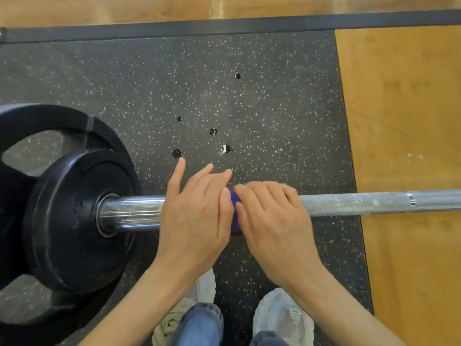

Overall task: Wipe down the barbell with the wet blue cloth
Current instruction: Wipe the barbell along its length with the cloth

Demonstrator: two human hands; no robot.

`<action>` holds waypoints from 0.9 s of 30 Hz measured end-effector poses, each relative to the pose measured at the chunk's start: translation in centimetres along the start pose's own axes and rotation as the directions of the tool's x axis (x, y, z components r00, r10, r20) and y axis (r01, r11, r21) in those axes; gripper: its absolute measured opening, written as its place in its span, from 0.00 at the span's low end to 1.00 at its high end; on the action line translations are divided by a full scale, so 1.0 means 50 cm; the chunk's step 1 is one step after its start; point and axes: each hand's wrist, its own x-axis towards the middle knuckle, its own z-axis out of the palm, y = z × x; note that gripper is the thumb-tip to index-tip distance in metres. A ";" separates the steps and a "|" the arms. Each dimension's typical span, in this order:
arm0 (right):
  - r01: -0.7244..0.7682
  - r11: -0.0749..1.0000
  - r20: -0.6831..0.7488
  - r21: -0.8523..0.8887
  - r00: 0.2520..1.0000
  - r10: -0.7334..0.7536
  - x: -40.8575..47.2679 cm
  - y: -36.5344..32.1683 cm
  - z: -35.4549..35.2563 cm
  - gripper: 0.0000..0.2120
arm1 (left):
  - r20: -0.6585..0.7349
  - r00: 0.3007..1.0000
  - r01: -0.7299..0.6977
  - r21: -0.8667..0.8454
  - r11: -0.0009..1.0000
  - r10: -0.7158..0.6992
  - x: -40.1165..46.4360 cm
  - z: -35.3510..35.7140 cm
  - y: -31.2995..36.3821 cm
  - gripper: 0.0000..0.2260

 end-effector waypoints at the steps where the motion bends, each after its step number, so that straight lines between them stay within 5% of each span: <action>1: 0.014 1.000 -0.006 -0.023 1.000 -0.015 -0.010 0.021 -0.010 0.15 | 0.004 1.000 -0.002 0.010 1.000 0.002 -0.004 0.001 0.001 0.23; 5: -0.115 0.993 -0.015 -0.020 0.993 0.114 -0.008 -0.012 -0.009 0.14 | -0.018 1.000 -0.002 0.029 1.000 0.002 -0.015 0.004 0.004 0.26; 9: 0.028 1.000 0.030 0.009 0.999 -0.028 -0.018 0.002 -0.009 0.15 | -0.013 1.000 -0.015 0.014 1.000 0.016 -0.035 0.001 0.005 0.27; 14: -0.084 0.996 0.019 0.016 0.996 0.084 -0.037 -0.030 -0.011 0.15 | 0.000 0.996 -0.086 0.023 0.996 0.086 -0.064 0.003 0.007 0.25; 18: 0.041 0.999 0.043 0.021 0.998 -0.042 -0.056 0.006 -0.021 0.17 | -0.005 0.994 -0.110 0.065 0.992 0.110 -0.084 0.007 0.007 0.25; 22: -0.066 0.998 0.027 -0.014 0.997 0.067 -0.061 -0.025 -0.019 0.14 | -0.056 0.991 -0.113 0.091 0.989 0.118 -0.092 0.018 0.011 0.25; 27: 0.081 0.997 0.009 0.009 0.997 -0.081 -0.066 0.010 -0.019 0.16 | -0.087 0.989 -0.112 0.110 0.988 0.121 -0.089 0.022 0.009 0.25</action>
